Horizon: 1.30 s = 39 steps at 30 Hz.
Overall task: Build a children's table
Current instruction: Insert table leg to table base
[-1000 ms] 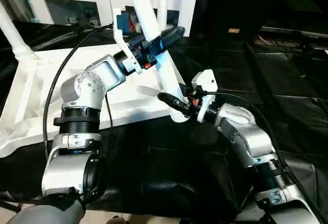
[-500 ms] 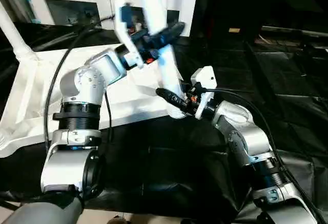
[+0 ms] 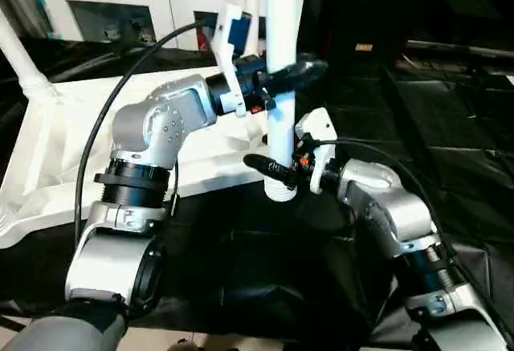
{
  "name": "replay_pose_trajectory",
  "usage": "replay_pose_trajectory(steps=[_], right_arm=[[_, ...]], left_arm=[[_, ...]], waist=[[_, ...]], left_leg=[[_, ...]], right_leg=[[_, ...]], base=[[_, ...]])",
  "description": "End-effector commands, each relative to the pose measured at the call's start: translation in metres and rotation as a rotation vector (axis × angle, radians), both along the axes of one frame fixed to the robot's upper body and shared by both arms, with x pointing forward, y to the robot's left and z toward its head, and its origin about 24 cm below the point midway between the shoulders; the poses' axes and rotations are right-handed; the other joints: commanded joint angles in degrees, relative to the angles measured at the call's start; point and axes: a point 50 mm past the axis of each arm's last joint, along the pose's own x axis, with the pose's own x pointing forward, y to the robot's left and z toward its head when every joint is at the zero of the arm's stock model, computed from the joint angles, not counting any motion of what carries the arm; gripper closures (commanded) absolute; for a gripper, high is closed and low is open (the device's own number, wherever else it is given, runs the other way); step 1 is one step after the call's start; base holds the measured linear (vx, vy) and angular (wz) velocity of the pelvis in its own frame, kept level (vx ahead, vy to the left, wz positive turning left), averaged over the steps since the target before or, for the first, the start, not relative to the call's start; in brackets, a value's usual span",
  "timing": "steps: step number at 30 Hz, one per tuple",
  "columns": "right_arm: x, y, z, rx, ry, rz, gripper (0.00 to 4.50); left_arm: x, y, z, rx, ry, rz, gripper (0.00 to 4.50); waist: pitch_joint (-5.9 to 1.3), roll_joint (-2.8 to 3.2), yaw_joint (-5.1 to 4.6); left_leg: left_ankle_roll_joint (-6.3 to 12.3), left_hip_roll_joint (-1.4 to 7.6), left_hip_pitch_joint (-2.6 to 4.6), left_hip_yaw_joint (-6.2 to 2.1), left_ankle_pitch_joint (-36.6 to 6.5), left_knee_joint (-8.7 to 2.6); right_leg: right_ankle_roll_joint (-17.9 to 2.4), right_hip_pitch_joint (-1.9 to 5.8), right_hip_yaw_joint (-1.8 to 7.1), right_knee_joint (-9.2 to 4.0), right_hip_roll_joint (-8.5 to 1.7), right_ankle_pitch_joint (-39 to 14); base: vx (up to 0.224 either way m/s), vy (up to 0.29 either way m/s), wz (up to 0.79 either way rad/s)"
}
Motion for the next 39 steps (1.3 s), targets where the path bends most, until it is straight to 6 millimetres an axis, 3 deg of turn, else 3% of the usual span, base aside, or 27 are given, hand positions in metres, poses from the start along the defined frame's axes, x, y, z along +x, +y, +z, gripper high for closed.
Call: replay_pose_trajectory(steps=[1, 15, 23, 39], right_arm=[[-0.001, -0.003, 0.004, -0.003, 0.014, -0.007, 1.53], [-0.013, -0.014, 0.016, 0.085, 0.044, 0.012, 1.53], [-0.011, -0.013, 0.009, 0.056, 0.065, -0.002, 1.53], [-0.012, -0.010, -0.002, 0.021, 0.130, 0.006, 1.53]], left_arm=[[-0.003, -0.004, 0.003, 0.022, -0.044, -0.030, 2.71], [0.001, 0.002, 0.006, 0.035, -0.061, -0.020, 2.75], [0.000, 0.000, 0.007, 0.036, -0.072, -0.045, 2.75], [-0.003, -0.001, 0.008, 0.051, -0.084, -0.086, 2.75]], waist=[[-4.94, 0.79, 0.16], [-4.95, 0.78, 0.26], [-5.02, 1.11, 0.41], [-5.04, 1.19, 0.43]], left_leg=[[2.23, -0.20, 0.19, 0.52, -2.54, -3.24], [1.60, -0.25, 0.18, 0.49, -3.16, -3.24], [1.04, -0.28, 0.17, 0.45, -3.16, -3.19], [0.71, -0.27, 0.18, 0.43, -3.28, -3.22]], right_leg=[[-15.62, 5.22, 1.44, -3.10, -2.42, 3.68], [-15.23, 5.30, 1.44, -3.17, -2.37, 3.04], [-15.35, 5.25, 1.41, -3.11, -2.40, 3.25], [-15.27, 5.25, 1.39, -3.14, -2.41, 3.05]], base=[[0.000, 0.000, 0.00], [0.000, 0.000, 0.00], [0.000, 0.000, 0.00], [0.000, 0.000, 0.00]])
